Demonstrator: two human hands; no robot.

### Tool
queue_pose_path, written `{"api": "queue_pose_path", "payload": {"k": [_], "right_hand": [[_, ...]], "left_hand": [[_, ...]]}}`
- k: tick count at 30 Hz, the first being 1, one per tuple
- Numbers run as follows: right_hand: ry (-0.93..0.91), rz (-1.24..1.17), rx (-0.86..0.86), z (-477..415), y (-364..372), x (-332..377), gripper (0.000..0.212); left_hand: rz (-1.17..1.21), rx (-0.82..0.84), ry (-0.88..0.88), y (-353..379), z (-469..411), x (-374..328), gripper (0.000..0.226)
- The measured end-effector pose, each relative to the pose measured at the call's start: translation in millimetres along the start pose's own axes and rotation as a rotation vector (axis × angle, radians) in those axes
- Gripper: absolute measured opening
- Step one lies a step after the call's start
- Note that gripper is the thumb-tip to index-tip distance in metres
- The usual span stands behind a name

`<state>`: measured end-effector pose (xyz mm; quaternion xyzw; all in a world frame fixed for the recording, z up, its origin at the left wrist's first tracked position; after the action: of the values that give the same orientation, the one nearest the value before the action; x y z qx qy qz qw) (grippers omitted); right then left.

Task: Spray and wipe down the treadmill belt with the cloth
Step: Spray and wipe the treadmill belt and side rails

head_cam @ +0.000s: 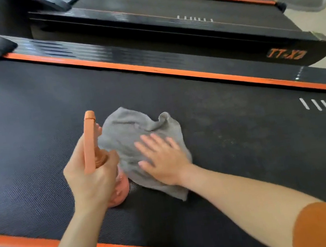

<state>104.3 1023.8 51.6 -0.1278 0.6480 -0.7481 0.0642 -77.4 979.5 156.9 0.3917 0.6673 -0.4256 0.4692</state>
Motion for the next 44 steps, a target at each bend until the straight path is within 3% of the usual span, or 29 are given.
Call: {"api": "queue_pose_path", "payload": {"k": [2,4,5,7,9,12,15,17,20,22,23,24,27,30,32,36,38,41,44], "right_hand": [[0.256,0.061,-0.028,18,-6,-80,0.070],[0.633,0.023,-0.053,46,-15,-154,0.065],[0.783,-0.014,-0.046,57,-19,-170,0.063],[0.900,-0.056,-0.021,48,-17,-157,0.060],[0.731,-0.068,-0.045,24,-13,-94,0.056],[0.180,-0.020,-0.019,17,4,2,0.056],[-0.073,0.051,0.064,40,3,-15,0.065],[0.061,0.096,0.006,55,-1,-83,0.069],[0.597,0.067,-0.001,79,-13,-176,0.068],[0.752,0.050,-0.076,75,-5,-165,0.064],[0.708,0.050,-0.122,70,2,-137,0.062],[0.586,0.044,-0.162,66,7,-102,0.063],[-0.022,0.081,-0.153,82,26,4,0.058],[-0.335,0.090,-0.077,91,22,1,0.061],[-0.257,0.127,-0.126,89,18,-54,0.060],[0.220,0.079,-0.100,90,6,-142,0.069],[0.247,0.070,-0.127,91,6,-141,0.058],[0.256,0.059,-0.147,90,9,-135,0.052],[0.299,0.044,-0.125,89,7,-138,0.052]], "left_hand": [[0.001,-0.009,0.045,2,-2,7,0.070],[-0.016,-0.011,0.122,1,-2,11,0.062],[-0.003,-0.023,0.146,2,-2,12,0.057],[0.005,-0.056,0.165,7,-6,18,0.050],[-0.016,-0.113,0.162,10,-11,22,0.041],[-0.056,-0.108,0.171,17,-14,26,0.033],[-0.193,0.083,0.192,7,-10,25,0.048],[-0.262,0.180,0.115,-3,0,33,0.050],[-0.461,0.161,0.020,-8,19,46,0.059],[-0.478,0.132,-0.036,-3,20,45,0.057],[-0.476,0.117,-0.053,-2,20,46,0.056],[-0.471,0.108,-0.057,0,20,47,0.058],[-0.479,0.123,-0.116,-1,35,55,0.077],[-0.648,0.203,-0.167,-10,60,63,0.099],[-0.818,0.243,-0.109,-15,74,68,0.097],[-0.942,0.195,0.055,-18,86,73,0.074],[-0.938,0.162,0.053,-20,87,71,0.064],[-0.987,0.240,0.069,-23,88,68,0.045],[-1.014,0.348,0.015,-20,83,68,0.039]]}}
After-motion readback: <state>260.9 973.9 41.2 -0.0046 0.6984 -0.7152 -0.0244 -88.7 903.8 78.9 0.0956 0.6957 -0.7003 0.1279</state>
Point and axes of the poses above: each hand's wrist, its own z-axis away from the middle knuckle, its own y-axis out of the palm, x = y × z, the point moved 2 cm from there along -z, towards the middle knuckle, and after that the axes turned 2 degrees about z, right-handed, at the moved point
